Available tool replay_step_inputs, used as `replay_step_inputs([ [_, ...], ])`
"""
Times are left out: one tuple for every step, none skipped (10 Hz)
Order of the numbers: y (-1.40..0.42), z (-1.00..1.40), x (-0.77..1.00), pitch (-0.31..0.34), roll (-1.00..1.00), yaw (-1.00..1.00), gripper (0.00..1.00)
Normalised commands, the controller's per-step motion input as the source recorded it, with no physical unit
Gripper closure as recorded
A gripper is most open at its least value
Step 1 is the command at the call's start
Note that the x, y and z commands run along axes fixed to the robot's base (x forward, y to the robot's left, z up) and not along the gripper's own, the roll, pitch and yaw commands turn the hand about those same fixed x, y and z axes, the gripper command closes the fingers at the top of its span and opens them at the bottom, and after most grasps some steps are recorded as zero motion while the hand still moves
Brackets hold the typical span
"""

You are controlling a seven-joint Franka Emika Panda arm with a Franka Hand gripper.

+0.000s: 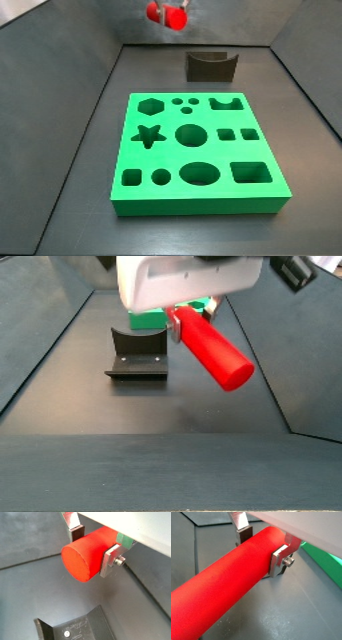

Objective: Pick up the round object. Move up. Place the round object on the fixture. Regrasp the round object. Move to above the board. Insert the round object.
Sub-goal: Place the round object on the fixture.

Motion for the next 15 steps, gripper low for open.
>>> replay_step_inputs([
  [-0.01, 0.89, -0.02, 0.072, 0.10, 0.02, 1.00],
  [0.00, 0.70, -0.02, 0.075, 0.09, 0.02, 1.00],
  [0.00, 0.56, -0.01, 0.081, 0.09, 0.02, 1.00],
  [0.00, 0.41, -0.01, 0.087, 0.08, 0.02, 1.00],
  [0.01, 0.21, 0.00, 0.097, 0.07, 0.02, 1.00],
  [-1.00, 0.53, 0.29, -0.078, 0.24, -1.00, 1.00],
  [-1.00, 0.49, 0.29, -0.076, 0.24, -1.00, 1.00],
  [-1.00, 0.48, 0.24, -0.060, 0.25, -1.00, 1.00],
  [-1.00, 0.45, 0.22, -0.044, 0.26, -1.00, 1.00],
  [-0.82, 0.36, 0.18, -0.021, 0.25, -0.93, 1.00],
  [-0.47, 0.20, 0.10, 0.040, 0.19, -0.59, 1.00],
  [-0.21, 0.13, 0.07, 0.069, 0.15, -0.38, 1.00],
  [-0.08, 0.09, 0.05, 0.088, 0.09, -0.22, 1.00],
  [-0.16, -0.65, 1.00, 0.041, -1.00, -0.04, 1.00],
  [-0.11, -0.63, 1.00, 0.041, -1.00, -0.03, 1.00],
])
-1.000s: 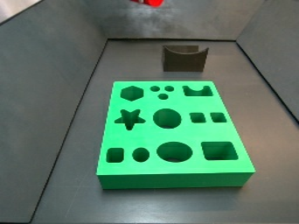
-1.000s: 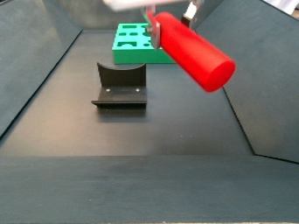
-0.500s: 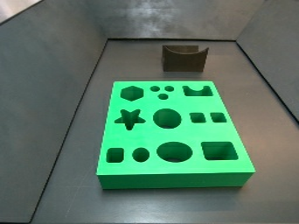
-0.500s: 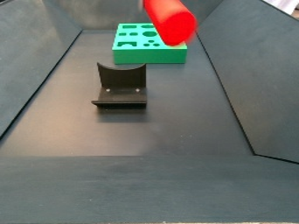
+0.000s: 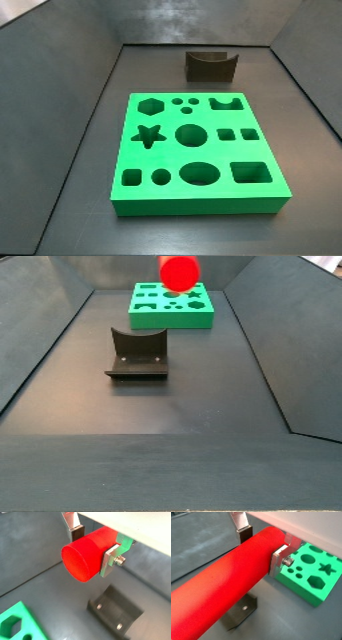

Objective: Pick up the round object. Move up. Place the round object on the fixture. Regrasp the round object. Move to above the board. Insert the round object.
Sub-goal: Place the round object on the fixture.

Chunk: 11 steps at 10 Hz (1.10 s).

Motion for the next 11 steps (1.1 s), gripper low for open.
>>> replay_step_inputs([
  [-0.06, -0.56, 1.00, 0.041, -1.00, -0.04, 1.00],
  [-0.03, -0.35, 1.00, 0.041, -1.00, -0.04, 1.00],
  [-0.01, -0.18, 0.91, 0.043, -1.00, -0.04, 1.00],
  [0.01, -0.06, 0.76, 0.058, -1.00, -0.05, 1.00],
  [0.03, -0.03, 0.66, 0.070, -1.00, -0.05, 1.00],
  [0.03, -0.04, 0.54, 0.080, -1.00, -0.06, 1.00],
  [0.03, -0.03, 0.49, 0.084, -1.00, -0.07, 1.00],
  [0.04, -0.02, 0.37, 0.095, -1.00, -0.08, 1.00],
  [0.04, -0.02, 0.32, 0.101, -1.00, -0.09, 1.00],
  [0.04, -0.02, 0.23, 0.111, -1.00, -0.11, 1.00],
  [0.04, -0.02, 0.16, 0.119, -1.00, -0.12, 1.00],
])
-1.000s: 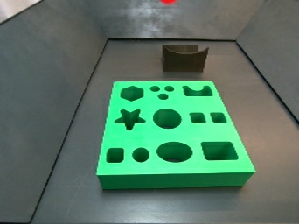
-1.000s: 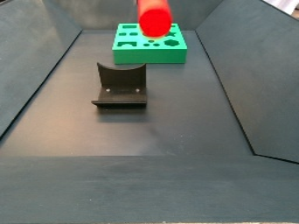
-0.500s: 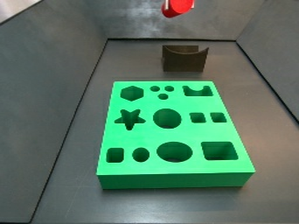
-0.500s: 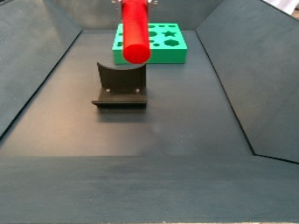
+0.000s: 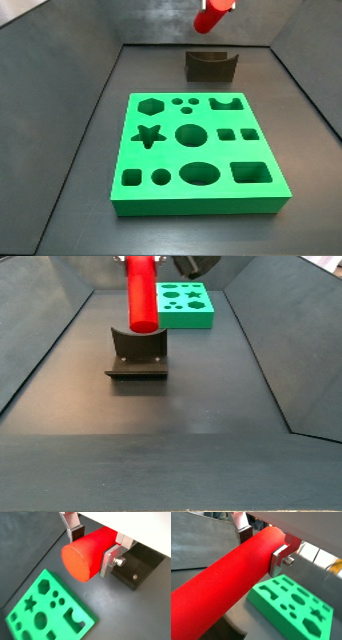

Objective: Pick up the round object. Move up. Place the round object on the fixture. Regrasp the round object. Move to above the board. Insert the round object.
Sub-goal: Place the round object on the fixture.

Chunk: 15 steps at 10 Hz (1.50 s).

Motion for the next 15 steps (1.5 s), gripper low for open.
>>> replay_step_inputs([
  [0.04, -0.02, 0.09, 0.125, -1.00, -0.15, 1.00],
  [0.05, -0.01, 0.06, 0.104, -0.93, -0.18, 1.00],
  [0.04, -0.02, 0.06, 0.080, -0.74, -0.18, 1.00],
  [0.04, -0.02, 0.08, 0.062, -0.55, -0.18, 1.00],
  [0.04, -0.02, 0.09, 0.041, -0.32, -0.16, 1.00],
  [0.03, -0.01, 0.07, 0.018, -0.22, -0.15, 1.00],
  [0.02, -1.00, 0.08, 0.062, -0.18, -0.09, 1.00],
  [0.03, -1.00, 0.09, 0.051, -0.17, -0.08, 1.00],
  [0.03, -1.00, 0.10, 0.031, -0.16, -0.09, 1.00],
  [0.03, -1.00, 0.11, 0.011, -0.13, -0.09, 1.00],
  [0.04, -1.00, 0.11, -0.004, -0.11, -0.08, 1.00],
  [0.04, -1.00, 0.12, -0.017, -0.09, -0.08, 1.00],
  [0.04, -0.86, 0.12, -0.040, -0.08, -0.07, 1.00],
  [0.03, -0.70, 0.10, -0.056, -0.07, -0.06, 1.00],
  [0.02, -0.55, 0.08, -0.065, -0.07, -0.04, 1.00],
])
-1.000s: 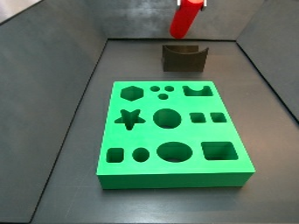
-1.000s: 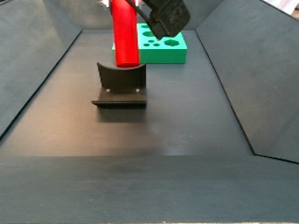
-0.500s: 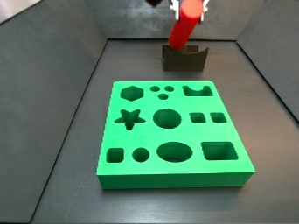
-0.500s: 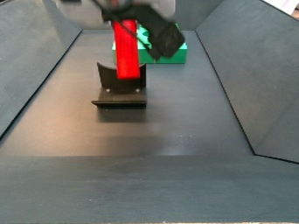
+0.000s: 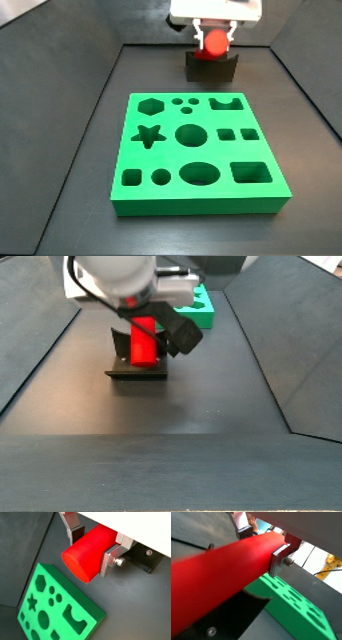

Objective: Pick up the round object. Move up. Place the round object on the fixture. Regrasp the round object. Move to above the board. Insert the round object.
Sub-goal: Place the round object on the fixture, then regrasp the round object.

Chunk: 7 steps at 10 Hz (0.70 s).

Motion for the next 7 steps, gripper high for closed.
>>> replay_step_inputs([
  [0.01, -0.38, 0.06, -0.071, -0.06, -0.03, 1.00],
  [0.01, -0.28, 0.05, -0.072, -0.06, -0.02, 1.00],
  [0.00, -0.20, 0.05, -0.074, -0.06, 0.00, 1.00],
  [0.01, -0.17, 0.05, -0.072, -0.05, 0.00, 1.00],
  [0.00, 0.00, 0.00, 0.000, 0.00, 0.00, 0.00],
  [0.00, 1.00, 0.00, 0.050, -0.05, 0.01, 0.00],
  [0.00, 1.00, 0.00, 0.051, -0.04, 0.01, 0.00],
])
